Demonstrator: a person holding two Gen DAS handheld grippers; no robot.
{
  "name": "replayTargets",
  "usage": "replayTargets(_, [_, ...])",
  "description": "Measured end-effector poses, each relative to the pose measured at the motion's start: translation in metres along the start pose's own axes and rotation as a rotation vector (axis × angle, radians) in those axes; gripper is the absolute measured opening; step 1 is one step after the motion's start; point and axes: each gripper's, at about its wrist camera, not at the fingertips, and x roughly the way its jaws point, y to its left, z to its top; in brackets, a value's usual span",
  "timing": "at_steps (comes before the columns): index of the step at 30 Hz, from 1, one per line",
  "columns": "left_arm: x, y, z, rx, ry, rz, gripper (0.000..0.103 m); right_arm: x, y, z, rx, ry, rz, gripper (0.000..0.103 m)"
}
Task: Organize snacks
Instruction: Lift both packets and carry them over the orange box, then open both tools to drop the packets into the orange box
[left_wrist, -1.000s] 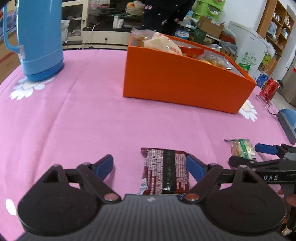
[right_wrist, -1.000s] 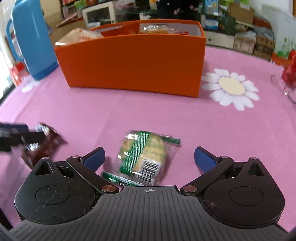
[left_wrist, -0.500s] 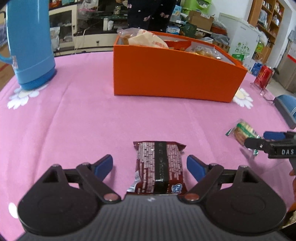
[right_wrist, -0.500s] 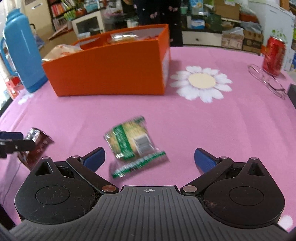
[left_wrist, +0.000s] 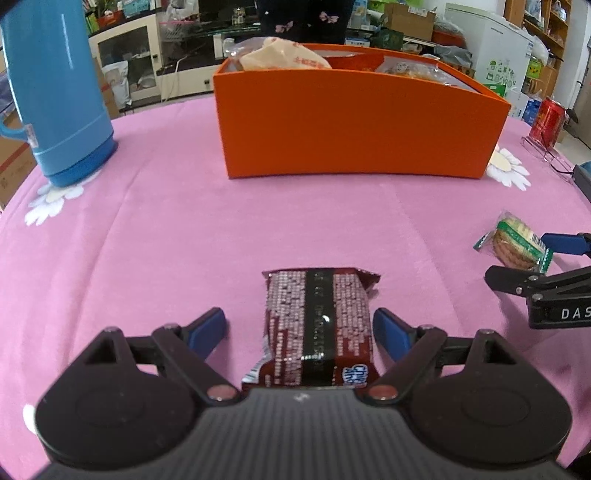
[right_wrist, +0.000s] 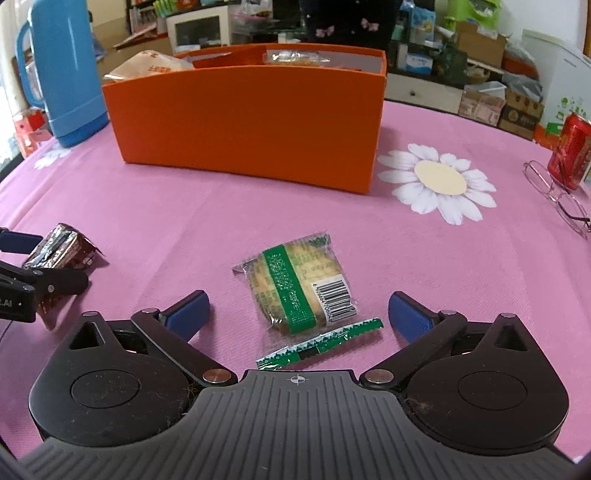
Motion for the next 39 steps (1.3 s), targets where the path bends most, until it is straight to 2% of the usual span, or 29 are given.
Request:
replayTargets(9, [0.000,-0.003,0.002,-0.001,0.017,0.001,0.086,-0.002,0.000,0.004,-0.013,0.009,0.020,0.091])
replayTargets(11, [-0.001,-0.006,0.001,0.013,0.016,-0.005,0.086,-0.003,0.003,0.005,-0.031,-0.009,0.019,0.079])
replayTargets(13, [-0.002,-0.008,0.001,0.031,0.010,-0.018,0.077,-0.003,0.004,0.004,-0.035,-0.008,0.020,0.068])
replayTargets(14, [-0.003,-0.008,0.001,0.043,0.006,-0.038,0.071,-0.004,0.003,0.003,-0.028,-0.013,0.024,0.054])
replayTargets(15, [-0.005,-0.009,0.001,0.052,-0.001,-0.052,0.054,-0.006,0.003,0.004,-0.037,-0.016,0.027,0.042])
replayTargets(16, [-0.007,-0.009,0.001,0.062,-0.005,-0.060,0.049,-0.010,0.002,0.004,-0.037,-0.020,0.041,0.032])
replayTargets(20, [-0.014,-0.002,-0.002,0.021,-0.002,-0.101,0.047,-0.017,0.000,0.000,-0.022,-0.018,0.056,0.032])
replayTargets(23, [-0.030,0.011,0.006,-0.046,-0.049,-0.142,0.047,-0.031,-0.005,-0.001,0.015,-0.052,0.082,0.032])
replayTargets(25, [-0.048,0.019,0.021,-0.076,-0.119,-0.182,0.047,-0.045,-0.012,0.005,0.055,-0.103,0.097,0.032])
replayTargets(27, [-0.059,0.023,0.044,-0.082,-0.163,-0.187,0.047,-0.063,-0.019,0.018,0.095,-0.177,0.112,0.032])
replayTargets(31, [-0.062,0.020,0.110,-0.086,-0.273,-0.182,0.047,-0.079,-0.024,0.072,0.110,-0.311,0.116,0.032])
replayTargets(35, [-0.034,0.012,0.171,-0.120,-0.321,-0.181,0.047,-0.057,-0.024,0.137,0.067,-0.402,0.061,0.032])
replayTargets(39, [0.014,0.004,0.209,-0.109,-0.290,-0.123,0.047,-0.008,-0.028,0.170,0.093,-0.400,0.055,0.032])
